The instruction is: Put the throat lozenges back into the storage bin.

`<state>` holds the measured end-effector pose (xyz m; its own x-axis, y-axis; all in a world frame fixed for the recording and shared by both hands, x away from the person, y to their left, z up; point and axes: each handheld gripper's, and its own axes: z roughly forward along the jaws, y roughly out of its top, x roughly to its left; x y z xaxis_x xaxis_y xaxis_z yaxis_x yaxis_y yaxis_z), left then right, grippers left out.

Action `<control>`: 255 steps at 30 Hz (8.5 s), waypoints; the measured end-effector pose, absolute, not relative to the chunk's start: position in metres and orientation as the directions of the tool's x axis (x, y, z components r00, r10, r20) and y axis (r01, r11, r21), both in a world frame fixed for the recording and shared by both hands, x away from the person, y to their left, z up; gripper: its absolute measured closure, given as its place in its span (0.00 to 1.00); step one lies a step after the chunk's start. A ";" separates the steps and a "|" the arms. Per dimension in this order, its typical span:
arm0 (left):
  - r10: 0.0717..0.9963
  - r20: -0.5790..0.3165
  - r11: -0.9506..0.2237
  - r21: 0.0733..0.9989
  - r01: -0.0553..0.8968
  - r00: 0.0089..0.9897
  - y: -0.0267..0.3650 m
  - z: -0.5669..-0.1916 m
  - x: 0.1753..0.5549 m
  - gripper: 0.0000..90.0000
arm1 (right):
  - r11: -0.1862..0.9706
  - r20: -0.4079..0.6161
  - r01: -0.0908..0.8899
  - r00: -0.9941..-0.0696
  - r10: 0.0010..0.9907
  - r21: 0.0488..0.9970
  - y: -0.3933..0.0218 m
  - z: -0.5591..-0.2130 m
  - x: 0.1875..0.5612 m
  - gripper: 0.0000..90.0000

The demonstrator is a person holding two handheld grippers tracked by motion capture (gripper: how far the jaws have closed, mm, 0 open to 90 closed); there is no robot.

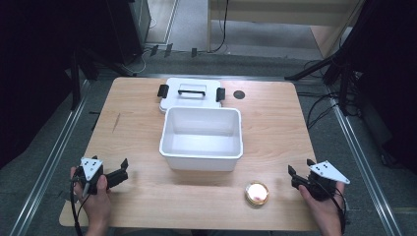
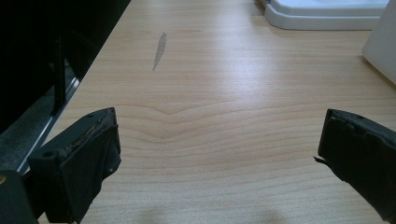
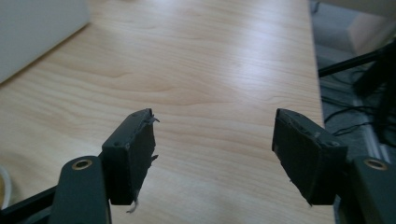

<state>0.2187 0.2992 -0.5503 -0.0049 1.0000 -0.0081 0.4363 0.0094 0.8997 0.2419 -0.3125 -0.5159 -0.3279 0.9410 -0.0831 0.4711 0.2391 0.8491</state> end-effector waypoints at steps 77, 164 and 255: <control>1.000 -0.017 0.005 0.878 0.479 0.020 0.300 -0.550 0.225 0.00 | 0.912 -0.061 0.374 -0.920 0.388 0.170 -0.179 -0.507 0.250 0.07; 0.999 -0.024 0.001 0.874 0.486 0.040 0.300 -0.551 0.226 0.00 | 0.936 -0.115 0.309 -0.937 0.330 0.168 -0.202 -0.432 0.360 0.23; 0.998 -0.041 0.008 0.872 0.490 0.056 0.302 -0.551 0.227 0.00 | 0.981 -0.151 0.070 -0.984 0.098 0.180 -0.076 -0.390 0.396 0.23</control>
